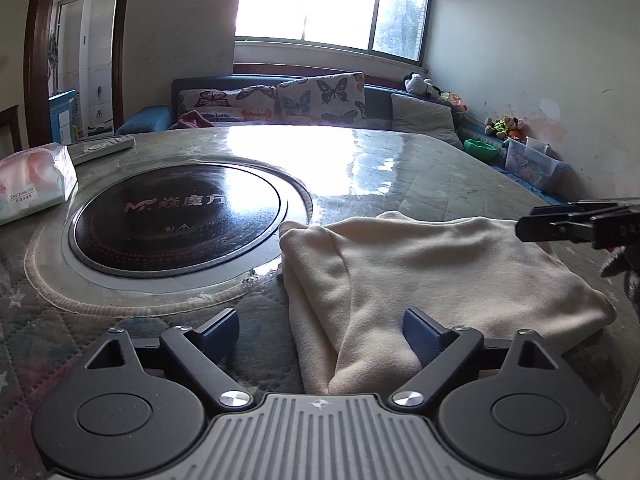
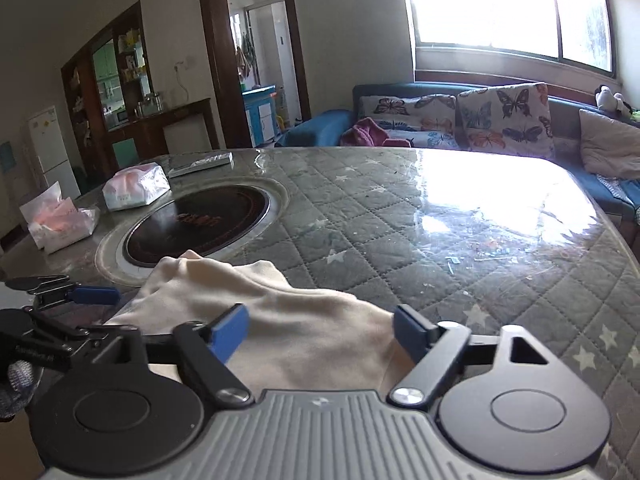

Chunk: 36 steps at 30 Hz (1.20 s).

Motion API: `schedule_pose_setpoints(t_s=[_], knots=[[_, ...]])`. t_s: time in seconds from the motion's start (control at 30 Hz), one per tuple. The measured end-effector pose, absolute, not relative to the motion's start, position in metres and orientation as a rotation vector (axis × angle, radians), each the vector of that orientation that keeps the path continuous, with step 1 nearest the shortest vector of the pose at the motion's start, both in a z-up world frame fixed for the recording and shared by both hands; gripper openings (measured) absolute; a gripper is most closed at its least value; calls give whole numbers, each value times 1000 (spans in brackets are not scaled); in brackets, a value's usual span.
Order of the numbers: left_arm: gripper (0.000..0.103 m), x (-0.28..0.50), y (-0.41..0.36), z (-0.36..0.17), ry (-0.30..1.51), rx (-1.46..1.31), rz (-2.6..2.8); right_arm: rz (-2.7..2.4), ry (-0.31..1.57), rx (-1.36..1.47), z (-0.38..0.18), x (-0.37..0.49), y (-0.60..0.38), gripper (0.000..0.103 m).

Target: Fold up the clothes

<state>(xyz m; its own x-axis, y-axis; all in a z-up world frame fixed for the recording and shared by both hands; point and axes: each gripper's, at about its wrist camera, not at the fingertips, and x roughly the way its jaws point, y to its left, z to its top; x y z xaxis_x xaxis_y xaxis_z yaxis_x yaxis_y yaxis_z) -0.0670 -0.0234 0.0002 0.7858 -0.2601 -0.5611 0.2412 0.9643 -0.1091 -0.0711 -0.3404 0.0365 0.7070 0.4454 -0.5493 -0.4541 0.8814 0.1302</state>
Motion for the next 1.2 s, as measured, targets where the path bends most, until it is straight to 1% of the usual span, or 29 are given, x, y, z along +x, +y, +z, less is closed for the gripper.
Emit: schedule_pose_setpoints(t_s=[0.1, 0.17, 0.27, 0.33, 0.53, 0.8, 0.97, 1.2], knots=[[97, -66, -22, 1, 616, -38, -263, 485, 593, -10, 37, -81, -342, 90], [99, -65, -22, 1, 620, -41, -259, 477, 587, 0, 37, -85, -344, 91], [103, -64, -21, 1, 626, -46, -254, 460, 573, 13, 38, -93, -348, 95], [103, -63, -20, 1, 629, -49, -253, 449, 556, 12, 39, -98, -349, 103], [103, -64, -20, 1, 630, -54, -250, 447, 494, 29, 47, -115, -355, 103], [103, -62, -19, 2, 636, -64, -252, 487, 455, 135, 55, -125, -362, 103], [103, -61, -18, 2, 642, -69, -251, 497, 417, 110, 60, -130, -354, 103], [103, -61, -20, 2, 646, -57, -247, 541, 451, 73, 60, -133, -338, 103]])
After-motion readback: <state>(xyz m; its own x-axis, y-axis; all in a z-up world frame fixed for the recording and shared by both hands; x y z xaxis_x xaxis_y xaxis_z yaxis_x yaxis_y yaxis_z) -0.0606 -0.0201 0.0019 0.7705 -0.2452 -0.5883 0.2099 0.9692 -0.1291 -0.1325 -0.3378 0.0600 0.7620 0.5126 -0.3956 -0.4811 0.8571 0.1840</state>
